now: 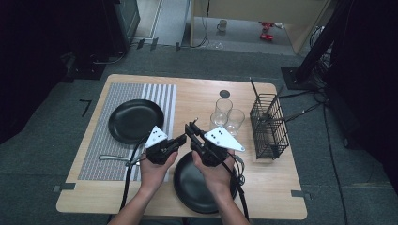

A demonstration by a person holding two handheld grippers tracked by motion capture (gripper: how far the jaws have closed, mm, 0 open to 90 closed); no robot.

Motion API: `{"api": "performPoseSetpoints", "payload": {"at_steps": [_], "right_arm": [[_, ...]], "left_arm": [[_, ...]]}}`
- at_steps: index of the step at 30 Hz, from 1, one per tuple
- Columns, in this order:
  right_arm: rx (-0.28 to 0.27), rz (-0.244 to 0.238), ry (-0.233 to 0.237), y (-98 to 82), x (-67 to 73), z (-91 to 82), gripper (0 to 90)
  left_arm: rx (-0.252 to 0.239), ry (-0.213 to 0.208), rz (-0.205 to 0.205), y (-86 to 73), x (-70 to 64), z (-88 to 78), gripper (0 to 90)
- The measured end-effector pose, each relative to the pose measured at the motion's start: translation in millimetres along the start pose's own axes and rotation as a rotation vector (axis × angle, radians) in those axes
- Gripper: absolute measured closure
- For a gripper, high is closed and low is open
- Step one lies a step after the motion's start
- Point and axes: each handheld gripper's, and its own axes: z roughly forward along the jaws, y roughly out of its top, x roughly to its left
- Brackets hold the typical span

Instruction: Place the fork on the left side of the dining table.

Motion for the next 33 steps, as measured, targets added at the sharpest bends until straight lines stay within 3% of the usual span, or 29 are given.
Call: {"api": "performPoseSetpoints", "payload": {"at_steps": [6,9,17,23,27,29,33], "right_arm": [[0.019,-0.021,0.020,-7.9,-2.0,5.8,77.8],[0.030,-0.015,0.057,-14.5,-3.8,10.4,76.4],[0.036,0.017,0.078,-21.7,-5.3,18.2,82.0],[0.031,-0.011,0.057,-21.4,-4.1,17.4,85.1],[0.031,-0.024,0.043,-20.5,-4.1,15.8,85.3],[0.029,-0.032,0.031,-19.5,-5.2,14.6,85.3],[0.032,-0.042,0.009,-17.9,-9.0,12.6,85.3]], "left_arm": [[-0.004,-0.055,-0.060,1.4,4.3,-2.3,89.7],[-0.004,-0.073,-0.064,1.0,4.7,-2.6,89.7],[-0.005,-0.118,-0.084,-0.7,5.3,-2.2,89.6],[-0.003,-0.139,-0.089,-1.8,6.2,-0.8,89.1],[-0.005,-0.139,-0.069,-2.4,5.3,-0.6,77.8],[-0.003,-0.110,-0.019,-3.2,3.8,-2.0,69.5],[-0.013,-0.141,0.007,-2.7,4.0,-6.2,62.9]]}}
